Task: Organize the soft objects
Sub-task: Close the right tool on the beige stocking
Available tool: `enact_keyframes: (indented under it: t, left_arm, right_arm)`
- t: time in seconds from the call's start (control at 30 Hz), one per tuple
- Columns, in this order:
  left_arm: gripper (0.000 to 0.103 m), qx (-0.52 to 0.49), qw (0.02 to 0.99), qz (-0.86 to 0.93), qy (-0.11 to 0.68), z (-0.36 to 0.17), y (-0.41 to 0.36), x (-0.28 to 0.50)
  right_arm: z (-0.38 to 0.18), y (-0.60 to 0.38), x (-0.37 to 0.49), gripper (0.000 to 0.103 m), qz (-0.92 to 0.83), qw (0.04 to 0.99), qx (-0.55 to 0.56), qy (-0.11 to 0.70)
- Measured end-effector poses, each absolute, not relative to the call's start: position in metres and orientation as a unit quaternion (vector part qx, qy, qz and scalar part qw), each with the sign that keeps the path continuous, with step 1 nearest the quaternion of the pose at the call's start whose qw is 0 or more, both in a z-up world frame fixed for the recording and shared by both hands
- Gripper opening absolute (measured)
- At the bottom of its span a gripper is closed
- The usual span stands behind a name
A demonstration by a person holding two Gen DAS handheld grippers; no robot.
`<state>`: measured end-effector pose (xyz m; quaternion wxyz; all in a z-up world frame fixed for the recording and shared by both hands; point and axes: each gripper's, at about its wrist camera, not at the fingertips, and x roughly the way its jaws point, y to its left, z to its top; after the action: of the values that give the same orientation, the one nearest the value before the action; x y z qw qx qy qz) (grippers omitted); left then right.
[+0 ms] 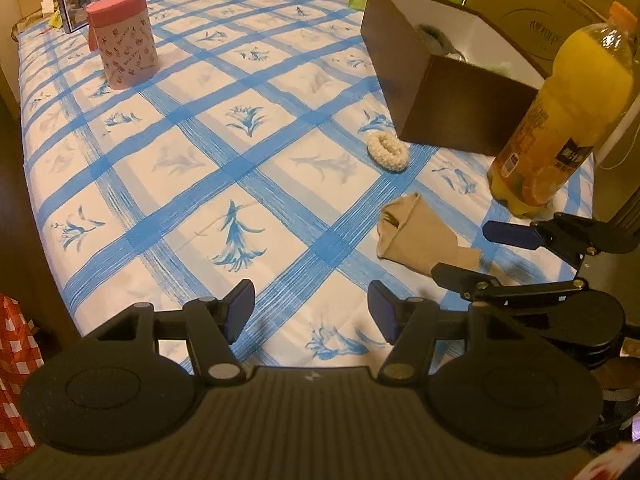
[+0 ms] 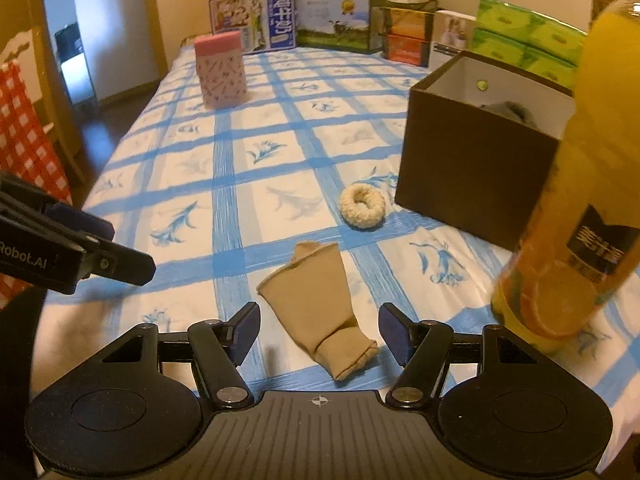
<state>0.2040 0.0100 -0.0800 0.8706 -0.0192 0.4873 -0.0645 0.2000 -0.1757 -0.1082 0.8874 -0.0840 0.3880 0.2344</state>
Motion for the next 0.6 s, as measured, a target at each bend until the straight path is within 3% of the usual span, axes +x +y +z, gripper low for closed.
enact_keyframes:
  t: [0.3,0.4,0.53,0.6]
  left_arm:
    - [0.059,-0.014,0.868,-0.062,0.492,-0.095,0.011,0.220]
    - [0.059,-0.011,0.866,-0.062,0.497,-0.099,0.009,0.226]
    - [0.059,0.000,0.868,-0.068,0.491,-0.103,0.004,0.233]
    - [0.058,0.007,0.871,-0.075,0.486,-0.104,0.000,0.236]
  right_arm:
    - [-0.133,-0.162,0.216,0.064,0.241,0.877,-0.123,0.397]
    - [-0.136,-0.162,0.221,0.052,0.244,0.876,-0.117,0.398]
    - [-0.134,-0.167,0.225,0.024,0.240,0.880,-0.097,0.399]
    - [-0.132,-0.173,0.230,0.019,0.225,0.885,-0.073,0.401]
